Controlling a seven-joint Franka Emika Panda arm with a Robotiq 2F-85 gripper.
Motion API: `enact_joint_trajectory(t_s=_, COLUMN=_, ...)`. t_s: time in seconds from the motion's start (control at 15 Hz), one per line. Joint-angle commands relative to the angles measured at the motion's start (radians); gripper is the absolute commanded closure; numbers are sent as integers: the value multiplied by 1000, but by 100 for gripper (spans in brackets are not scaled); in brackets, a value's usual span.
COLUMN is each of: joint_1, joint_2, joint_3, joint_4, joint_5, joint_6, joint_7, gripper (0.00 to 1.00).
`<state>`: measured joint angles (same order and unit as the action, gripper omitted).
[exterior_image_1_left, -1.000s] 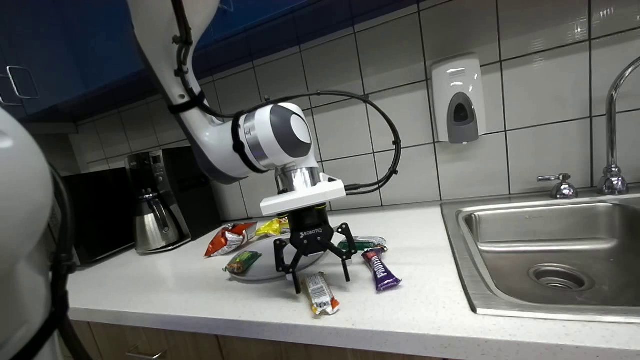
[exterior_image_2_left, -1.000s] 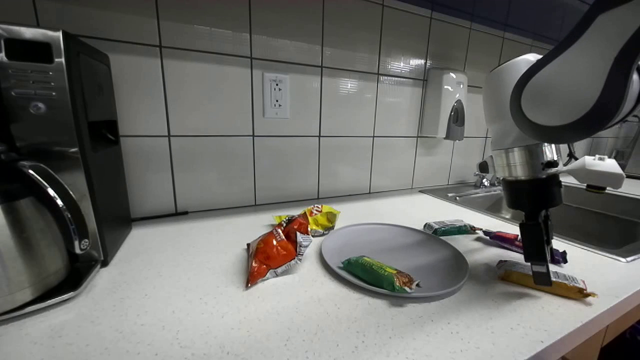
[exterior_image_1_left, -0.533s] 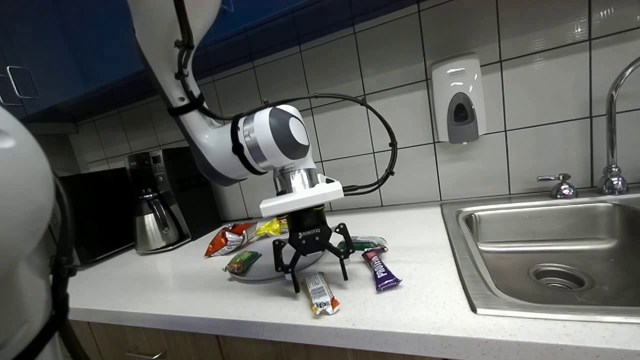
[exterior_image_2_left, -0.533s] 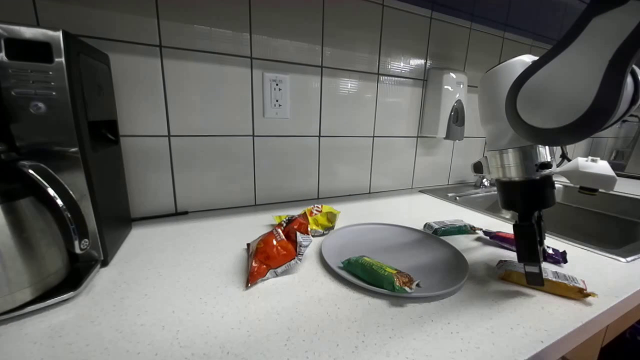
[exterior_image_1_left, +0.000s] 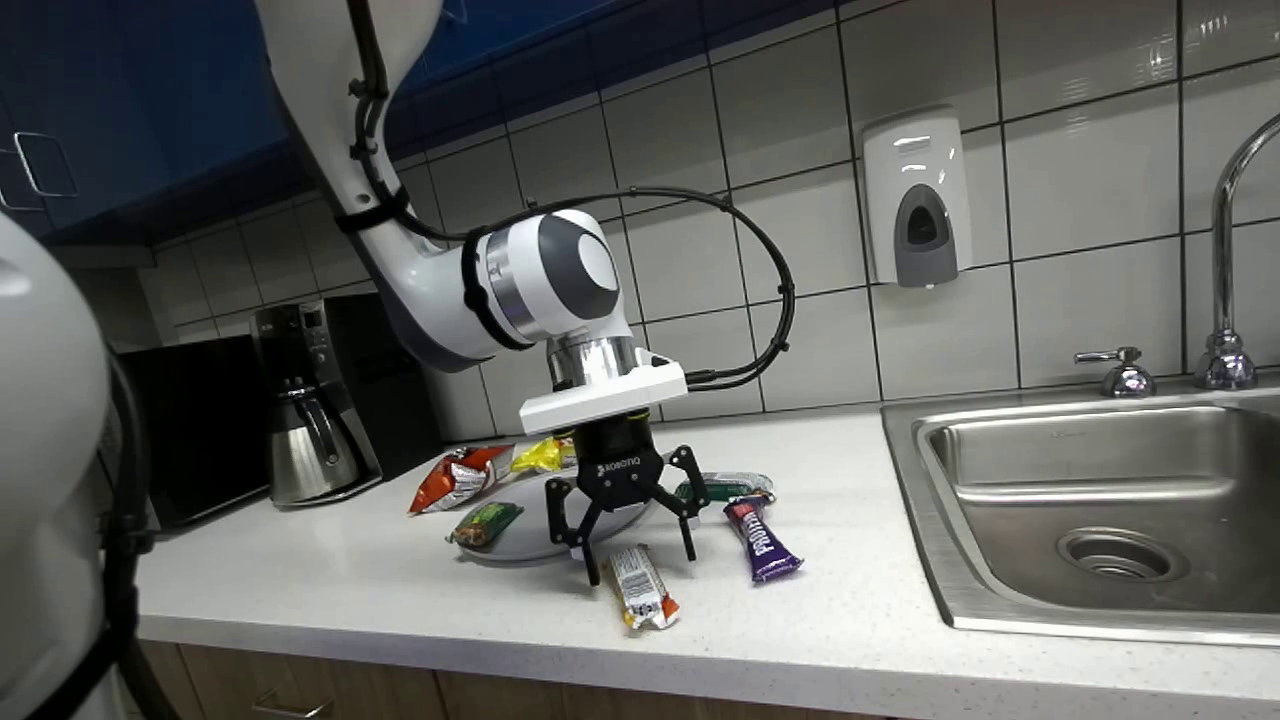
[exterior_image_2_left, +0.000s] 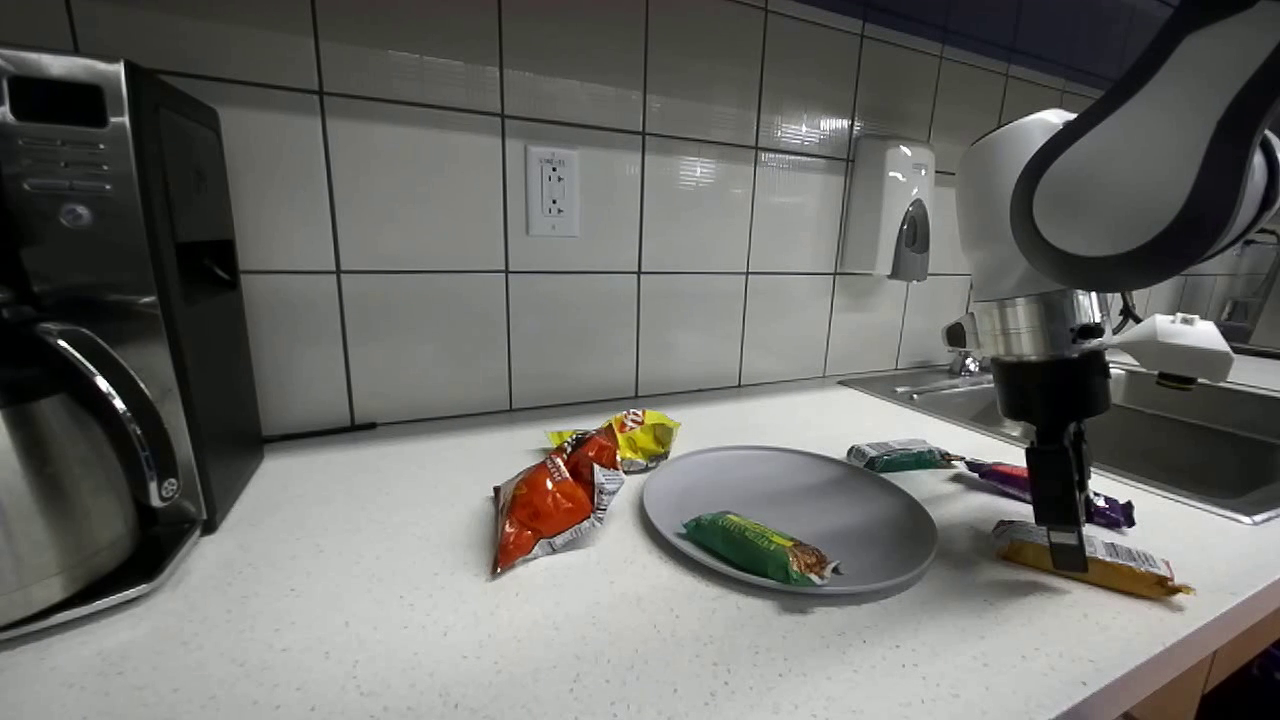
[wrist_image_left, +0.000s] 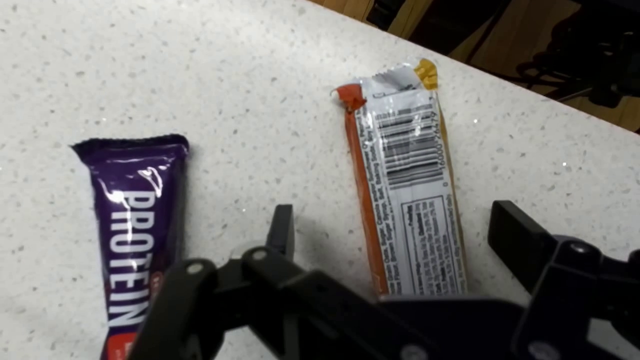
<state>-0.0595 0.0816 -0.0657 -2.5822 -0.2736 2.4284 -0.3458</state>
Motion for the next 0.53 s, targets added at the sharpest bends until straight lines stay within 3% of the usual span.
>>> enact_joint_trajectory(t_s=0.0, joint_1=-3, joint_2=0, joint_3=4, joint_4=1, joint_5=0, joint_6=-2, joint_7=0, gripper=0)
enact_joint_trajectory(t_s=0.47, joint_1=-2, joint_2=-26, joint_3=2, joint_4=-18, joint_5=-18, joint_6=-5, joint_7=5, gripper=0)
